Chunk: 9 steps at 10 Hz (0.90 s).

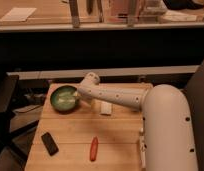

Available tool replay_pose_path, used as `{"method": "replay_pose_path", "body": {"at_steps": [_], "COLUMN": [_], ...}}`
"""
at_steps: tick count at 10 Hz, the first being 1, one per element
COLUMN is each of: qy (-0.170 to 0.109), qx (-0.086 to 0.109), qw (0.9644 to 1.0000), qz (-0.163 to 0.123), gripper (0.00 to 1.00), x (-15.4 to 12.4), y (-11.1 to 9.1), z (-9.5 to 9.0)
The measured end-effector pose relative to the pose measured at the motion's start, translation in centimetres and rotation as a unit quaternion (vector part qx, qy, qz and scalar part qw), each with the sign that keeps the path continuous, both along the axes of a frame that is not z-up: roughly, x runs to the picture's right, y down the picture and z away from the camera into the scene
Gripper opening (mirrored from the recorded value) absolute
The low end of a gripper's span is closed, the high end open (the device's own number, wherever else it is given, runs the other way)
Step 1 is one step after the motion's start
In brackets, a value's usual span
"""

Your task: Drag the ceramic bowl in a circle

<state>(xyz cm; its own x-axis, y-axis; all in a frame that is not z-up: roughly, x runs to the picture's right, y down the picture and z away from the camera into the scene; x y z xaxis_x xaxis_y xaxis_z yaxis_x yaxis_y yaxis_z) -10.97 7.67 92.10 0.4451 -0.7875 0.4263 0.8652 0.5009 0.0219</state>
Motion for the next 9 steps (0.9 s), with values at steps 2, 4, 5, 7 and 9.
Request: {"method": "replay_pose_path", "body": {"at_steps": [2, 4, 5, 7, 9], "qy": [-0.002, -0.001, -0.001, -0.001, -0.002], "qx": [-0.002, -0.003, -0.004, -0.005, -0.004], "qw": [1.0, 1.0, 0.9999, 0.9999, 0.9998], "qz": [-0.006, -0.009, -0.01, -0.013, -0.019], "gripper": [0.8, 0.8, 0.8, 0.77, 0.68], "x": [-0.3, -0.4, -0.4, -0.5, -0.7], "y": [0.5, 1.2, 1.3, 1.6, 2.0], "z": [0.0, -0.2, -0.2, -0.2, -0.4]}}
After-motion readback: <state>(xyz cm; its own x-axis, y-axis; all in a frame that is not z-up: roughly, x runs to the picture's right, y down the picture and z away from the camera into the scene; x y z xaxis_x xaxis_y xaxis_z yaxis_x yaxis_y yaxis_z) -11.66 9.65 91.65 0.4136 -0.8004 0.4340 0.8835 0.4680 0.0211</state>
